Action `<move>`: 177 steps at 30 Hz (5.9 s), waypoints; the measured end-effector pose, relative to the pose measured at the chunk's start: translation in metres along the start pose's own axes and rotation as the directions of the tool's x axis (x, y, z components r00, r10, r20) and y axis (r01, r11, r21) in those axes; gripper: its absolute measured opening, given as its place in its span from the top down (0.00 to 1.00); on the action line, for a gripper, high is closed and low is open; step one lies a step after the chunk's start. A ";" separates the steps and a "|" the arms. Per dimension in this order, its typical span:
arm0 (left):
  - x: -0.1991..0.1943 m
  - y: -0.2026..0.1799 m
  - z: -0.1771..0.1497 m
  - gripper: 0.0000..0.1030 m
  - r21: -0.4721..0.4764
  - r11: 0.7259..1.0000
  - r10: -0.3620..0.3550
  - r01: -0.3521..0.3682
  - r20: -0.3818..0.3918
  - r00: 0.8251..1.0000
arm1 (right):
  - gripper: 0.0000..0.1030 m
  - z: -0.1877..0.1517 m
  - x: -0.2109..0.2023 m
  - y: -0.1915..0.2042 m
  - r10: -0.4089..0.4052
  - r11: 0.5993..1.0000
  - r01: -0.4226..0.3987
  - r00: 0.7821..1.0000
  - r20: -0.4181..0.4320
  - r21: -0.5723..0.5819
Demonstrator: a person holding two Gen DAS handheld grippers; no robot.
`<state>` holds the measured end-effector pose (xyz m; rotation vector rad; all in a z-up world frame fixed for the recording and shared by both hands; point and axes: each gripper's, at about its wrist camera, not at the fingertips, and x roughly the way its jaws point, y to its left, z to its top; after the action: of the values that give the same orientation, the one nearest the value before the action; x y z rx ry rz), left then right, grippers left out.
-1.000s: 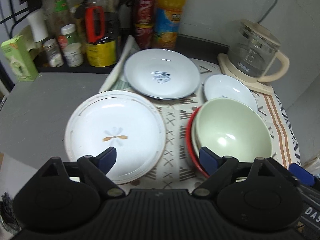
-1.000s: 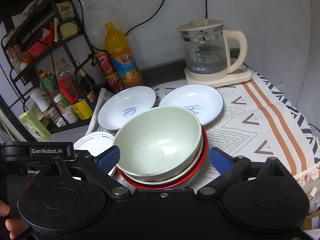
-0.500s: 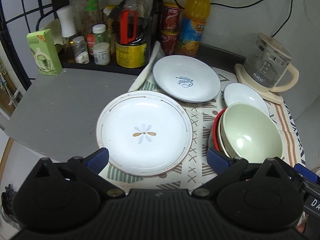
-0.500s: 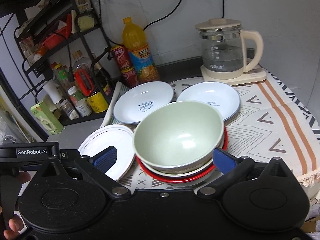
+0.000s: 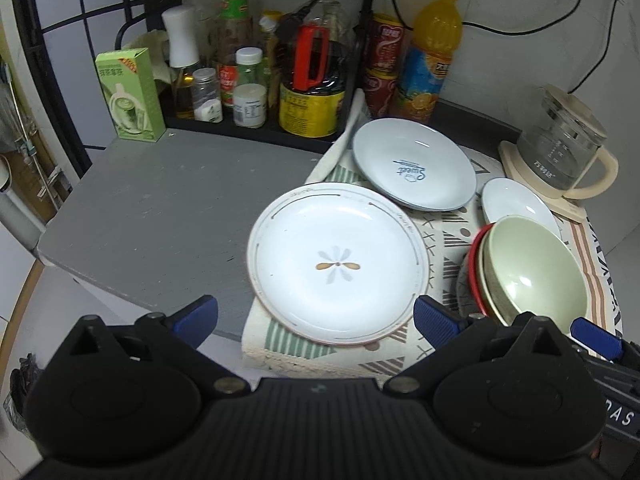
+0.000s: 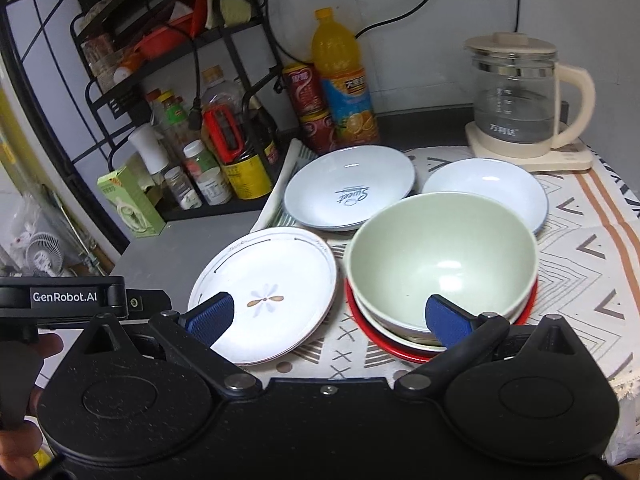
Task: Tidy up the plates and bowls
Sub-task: 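Withdraw both grippers from the bowl stack toward the white plates, then move both grippers to the rim of the white 'Sweet' plate, then close both grippers on the rim of the 'Sweet' plate, then lift the 'Sweet' plate with both grippers over the flower-pattern plate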
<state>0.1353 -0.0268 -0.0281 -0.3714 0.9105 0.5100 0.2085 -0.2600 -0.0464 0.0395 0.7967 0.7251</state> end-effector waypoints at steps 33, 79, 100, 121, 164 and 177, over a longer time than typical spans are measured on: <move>0.091 0.031 0.103 0.02 0.040 0.982 -0.184 0.186 -0.028 0.982 | 0.02 0.072 0.078 0.028 -0.208 0.977 0.207 0.978 0.012 0.049; 0.238 -0.017 0.167 0.54 0.104 0.922 -0.337 0.374 -0.261 0.904 | 0.31 0.114 0.213 -0.002 -0.368 0.869 0.421 0.901 -0.228 0.259; 0.273 -0.027 0.160 0.61 0.072 0.931 -0.320 0.359 -0.313 0.894 | 0.41 0.099 0.269 -0.021 -0.357 0.834 0.474 0.853 -0.380 0.281; 0.252 -0.023 0.174 0.77 0.096 0.897 -0.394 0.431 -0.267 0.879 | 0.87 0.110 0.210 -0.011 -0.373 0.832 0.424 0.905 -0.205 0.359; 0.121 0.054 0.096 0.77 -0.023 0.935 -0.353 0.353 -0.145 0.924 | 0.86 0.051 0.107 0.064 -0.270 0.931 0.271 0.962 -0.040 0.246; 0.101 0.077 0.060 0.77 -0.025 0.946 -0.324 0.325 -0.159 0.932 | 0.86 0.016 0.091 0.076 -0.257 0.932 0.268 0.963 -0.077 0.242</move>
<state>0.1826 0.0930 -0.0840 -0.5574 0.9823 0.1756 0.2186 -0.1435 -0.0713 0.1429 0.9131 0.3690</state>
